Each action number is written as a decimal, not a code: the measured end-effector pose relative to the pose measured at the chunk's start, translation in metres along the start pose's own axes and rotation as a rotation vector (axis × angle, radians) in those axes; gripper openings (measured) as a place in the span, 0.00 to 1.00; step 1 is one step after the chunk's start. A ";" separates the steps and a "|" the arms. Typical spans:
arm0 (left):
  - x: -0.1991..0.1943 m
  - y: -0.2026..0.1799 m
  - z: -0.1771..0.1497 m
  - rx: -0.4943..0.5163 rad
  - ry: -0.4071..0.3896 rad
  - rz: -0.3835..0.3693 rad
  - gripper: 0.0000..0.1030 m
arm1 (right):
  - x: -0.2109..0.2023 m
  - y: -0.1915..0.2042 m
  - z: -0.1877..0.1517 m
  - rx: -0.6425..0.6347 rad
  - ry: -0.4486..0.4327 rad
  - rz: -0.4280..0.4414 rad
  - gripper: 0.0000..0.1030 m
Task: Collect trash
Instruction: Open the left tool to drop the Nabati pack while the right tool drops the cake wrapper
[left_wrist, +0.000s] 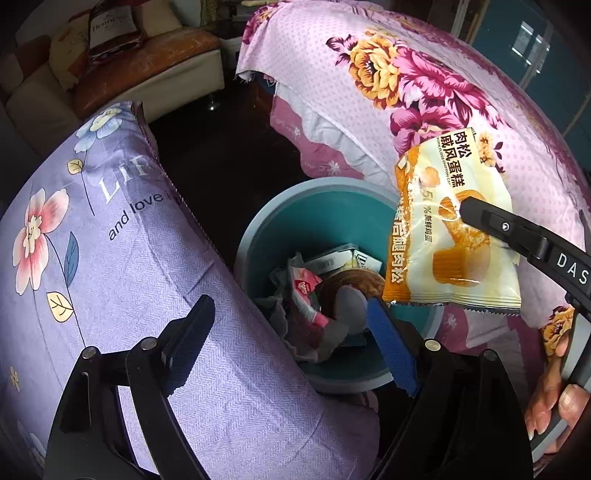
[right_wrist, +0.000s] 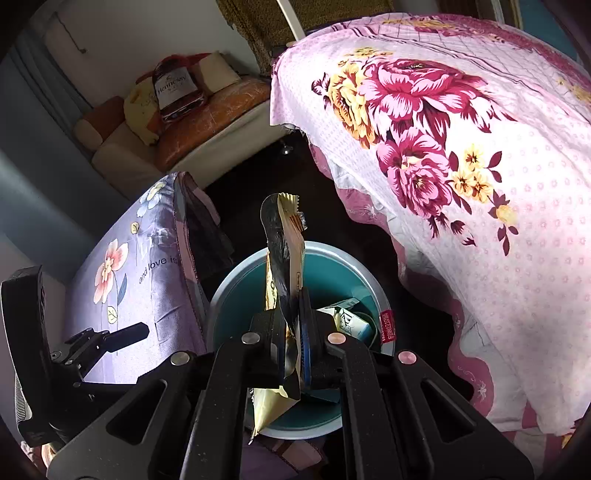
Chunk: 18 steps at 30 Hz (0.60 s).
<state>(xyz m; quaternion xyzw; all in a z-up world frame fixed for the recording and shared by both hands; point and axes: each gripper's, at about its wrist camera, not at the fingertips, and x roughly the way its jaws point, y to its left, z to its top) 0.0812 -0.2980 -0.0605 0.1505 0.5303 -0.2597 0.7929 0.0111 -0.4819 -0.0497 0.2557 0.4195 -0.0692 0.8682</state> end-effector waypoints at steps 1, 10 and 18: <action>-0.001 0.001 0.000 -0.003 -0.003 0.004 0.85 | 0.002 0.000 0.000 0.000 0.005 -0.002 0.06; -0.003 0.013 -0.005 -0.043 -0.011 -0.002 0.88 | 0.020 0.010 -0.002 -0.016 0.046 -0.011 0.06; -0.003 0.028 -0.007 -0.078 -0.018 -0.005 0.88 | 0.031 0.022 -0.001 -0.039 0.070 -0.019 0.06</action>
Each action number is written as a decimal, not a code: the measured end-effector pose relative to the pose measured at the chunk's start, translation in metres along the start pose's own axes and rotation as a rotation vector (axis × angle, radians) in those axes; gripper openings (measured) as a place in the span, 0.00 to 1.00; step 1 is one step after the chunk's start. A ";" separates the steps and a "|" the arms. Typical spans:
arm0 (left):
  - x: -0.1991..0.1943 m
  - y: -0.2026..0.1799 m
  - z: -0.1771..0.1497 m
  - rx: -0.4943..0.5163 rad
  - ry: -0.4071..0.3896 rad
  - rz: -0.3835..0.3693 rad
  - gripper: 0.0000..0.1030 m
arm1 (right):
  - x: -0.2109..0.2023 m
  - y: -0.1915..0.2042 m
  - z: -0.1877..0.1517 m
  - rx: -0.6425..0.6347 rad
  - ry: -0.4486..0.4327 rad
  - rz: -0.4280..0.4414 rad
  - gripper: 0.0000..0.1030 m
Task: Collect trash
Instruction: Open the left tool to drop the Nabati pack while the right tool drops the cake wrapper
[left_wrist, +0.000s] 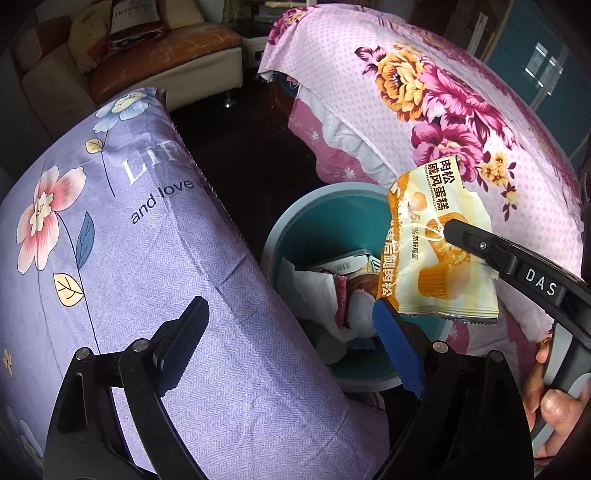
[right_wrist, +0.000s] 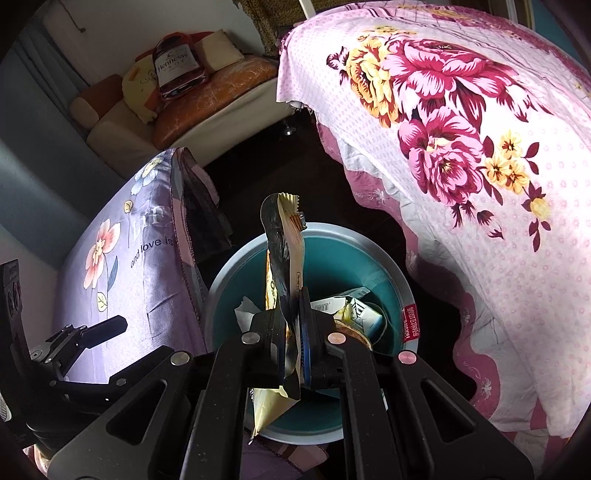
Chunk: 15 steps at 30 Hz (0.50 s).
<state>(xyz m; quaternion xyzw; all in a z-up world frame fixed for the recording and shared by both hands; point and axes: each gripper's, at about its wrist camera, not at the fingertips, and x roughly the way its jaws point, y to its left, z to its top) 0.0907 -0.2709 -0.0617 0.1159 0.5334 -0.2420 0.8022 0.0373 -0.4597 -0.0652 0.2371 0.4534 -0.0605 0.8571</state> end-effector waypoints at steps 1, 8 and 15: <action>0.000 0.002 0.000 -0.004 0.000 -0.001 0.88 | 0.002 0.001 0.000 -0.003 0.005 -0.001 0.06; 0.002 0.011 -0.002 -0.031 0.001 0.010 0.90 | 0.012 0.008 -0.003 0.002 0.040 -0.024 0.61; -0.009 0.023 -0.010 -0.061 -0.011 0.022 0.90 | 0.007 0.027 -0.009 -0.091 0.060 -0.088 0.82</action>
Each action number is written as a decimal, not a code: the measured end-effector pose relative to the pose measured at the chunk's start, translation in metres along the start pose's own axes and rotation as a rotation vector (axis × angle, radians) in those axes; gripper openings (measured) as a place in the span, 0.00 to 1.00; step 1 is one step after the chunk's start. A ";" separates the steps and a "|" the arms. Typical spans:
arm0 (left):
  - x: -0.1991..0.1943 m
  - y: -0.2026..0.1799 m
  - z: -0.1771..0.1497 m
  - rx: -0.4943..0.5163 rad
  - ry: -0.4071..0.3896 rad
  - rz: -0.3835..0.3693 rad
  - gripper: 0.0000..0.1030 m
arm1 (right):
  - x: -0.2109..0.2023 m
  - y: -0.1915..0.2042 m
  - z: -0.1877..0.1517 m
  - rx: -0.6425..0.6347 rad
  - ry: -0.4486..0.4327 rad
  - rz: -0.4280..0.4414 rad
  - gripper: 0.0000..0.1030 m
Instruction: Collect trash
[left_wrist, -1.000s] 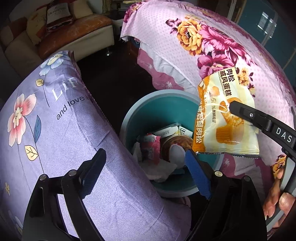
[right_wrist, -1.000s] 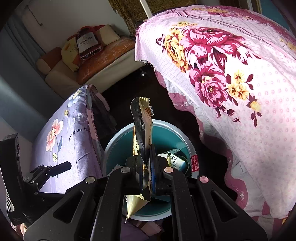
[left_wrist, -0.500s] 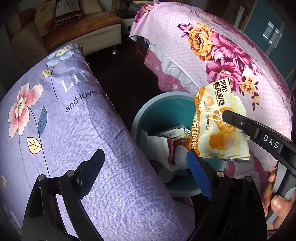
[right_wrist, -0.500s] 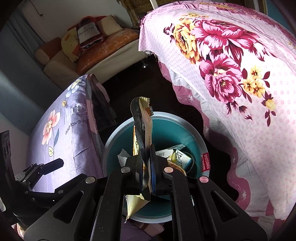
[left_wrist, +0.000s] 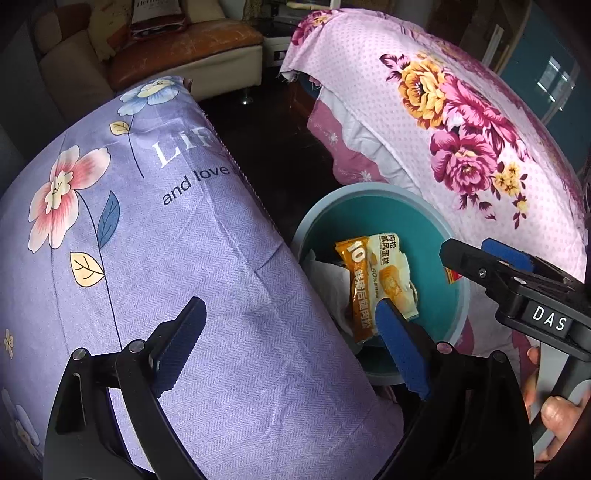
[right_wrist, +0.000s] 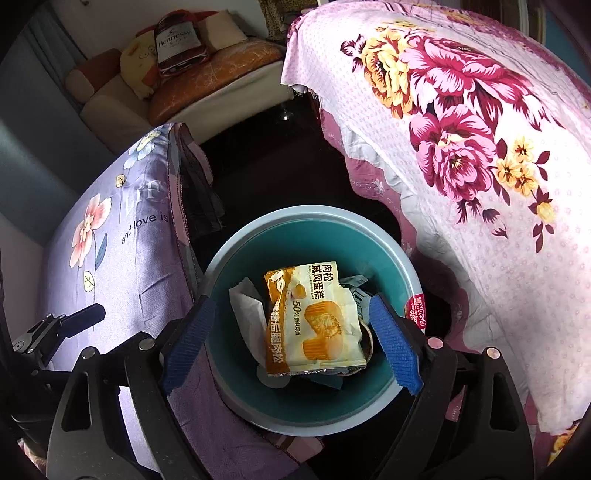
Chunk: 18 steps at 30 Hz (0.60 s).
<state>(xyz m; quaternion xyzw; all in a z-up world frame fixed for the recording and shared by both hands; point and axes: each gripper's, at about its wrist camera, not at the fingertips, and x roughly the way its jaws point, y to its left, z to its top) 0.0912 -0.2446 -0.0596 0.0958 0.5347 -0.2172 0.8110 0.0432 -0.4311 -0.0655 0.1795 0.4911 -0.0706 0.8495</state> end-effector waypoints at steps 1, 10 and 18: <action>-0.003 0.002 -0.001 -0.009 -0.005 0.005 0.90 | -0.002 0.004 -0.002 -0.018 0.003 -0.015 0.83; -0.029 0.027 -0.014 -0.087 -0.023 0.008 0.93 | -0.027 0.031 -0.017 -0.109 -0.011 -0.080 0.89; -0.056 0.042 -0.028 -0.115 -0.067 0.024 0.96 | -0.050 0.041 -0.028 -0.117 -0.023 -0.119 0.90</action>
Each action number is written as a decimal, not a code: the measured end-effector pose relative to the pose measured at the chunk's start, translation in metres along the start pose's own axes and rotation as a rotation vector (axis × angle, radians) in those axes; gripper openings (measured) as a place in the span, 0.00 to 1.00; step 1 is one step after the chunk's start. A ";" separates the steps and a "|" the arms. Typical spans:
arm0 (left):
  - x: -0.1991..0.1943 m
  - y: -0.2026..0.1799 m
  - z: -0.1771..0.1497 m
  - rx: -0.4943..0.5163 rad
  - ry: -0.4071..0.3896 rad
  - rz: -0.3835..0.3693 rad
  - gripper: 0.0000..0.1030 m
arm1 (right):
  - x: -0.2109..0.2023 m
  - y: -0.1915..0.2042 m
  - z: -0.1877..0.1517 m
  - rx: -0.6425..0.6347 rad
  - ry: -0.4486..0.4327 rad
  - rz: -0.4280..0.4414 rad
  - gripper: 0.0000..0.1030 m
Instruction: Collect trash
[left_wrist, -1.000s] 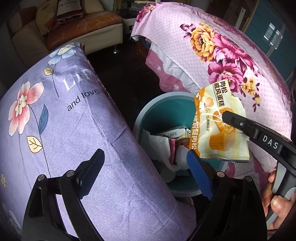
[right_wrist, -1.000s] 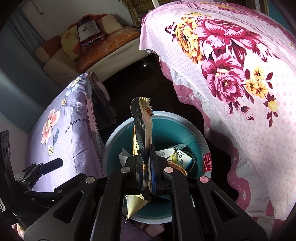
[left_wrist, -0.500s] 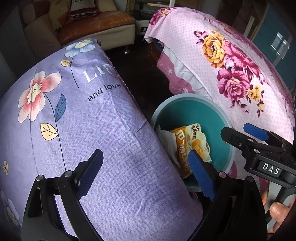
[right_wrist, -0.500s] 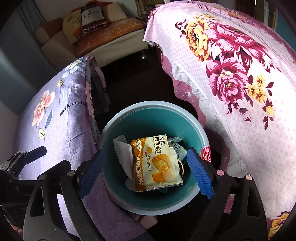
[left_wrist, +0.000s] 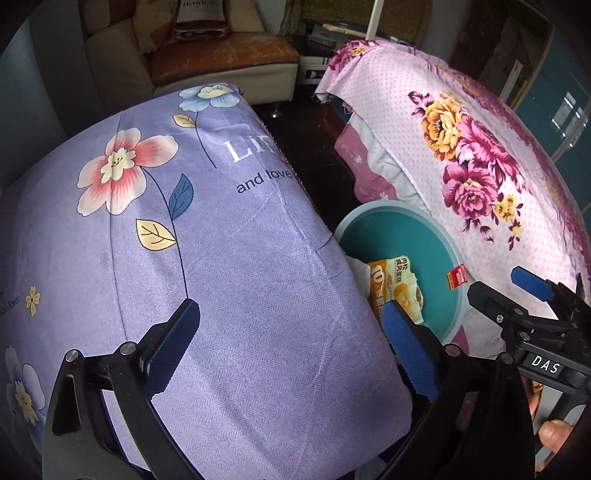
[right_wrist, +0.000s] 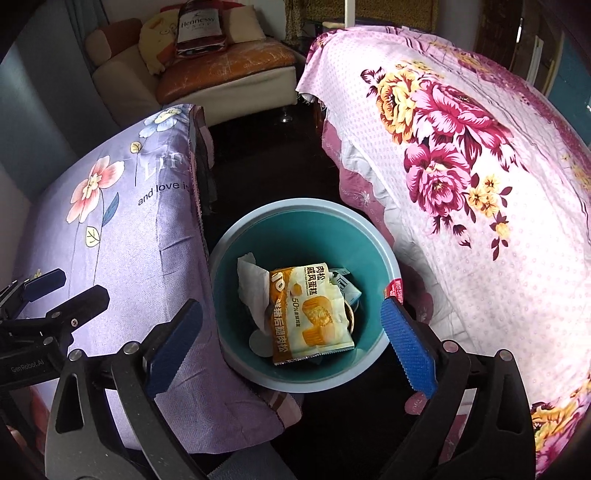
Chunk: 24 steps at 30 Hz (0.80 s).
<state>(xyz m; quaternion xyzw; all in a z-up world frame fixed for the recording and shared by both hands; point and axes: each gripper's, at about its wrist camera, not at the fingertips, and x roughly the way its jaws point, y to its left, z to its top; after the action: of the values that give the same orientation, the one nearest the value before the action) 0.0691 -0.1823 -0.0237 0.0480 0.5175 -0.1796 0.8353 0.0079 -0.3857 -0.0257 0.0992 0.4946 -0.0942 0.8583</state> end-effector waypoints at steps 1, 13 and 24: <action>-0.003 0.002 -0.001 -0.004 -0.006 0.000 0.96 | -0.002 0.001 -0.001 -0.002 -0.001 -0.005 0.90; -0.030 0.018 -0.011 -0.037 -0.065 0.002 0.96 | -0.021 0.024 -0.006 -0.045 -0.012 0.006 0.90; -0.033 0.025 -0.012 -0.059 -0.093 0.019 0.96 | -0.021 0.029 -0.005 -0.058 -0.010 -0.004 0.90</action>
<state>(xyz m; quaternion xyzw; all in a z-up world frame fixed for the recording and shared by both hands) 0.0540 -0.1472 -0.0028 0.0200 0.4827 -0.1585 0.8611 0.0013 -0.3557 -0.0079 0.0725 0.4929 -0.0821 0.8632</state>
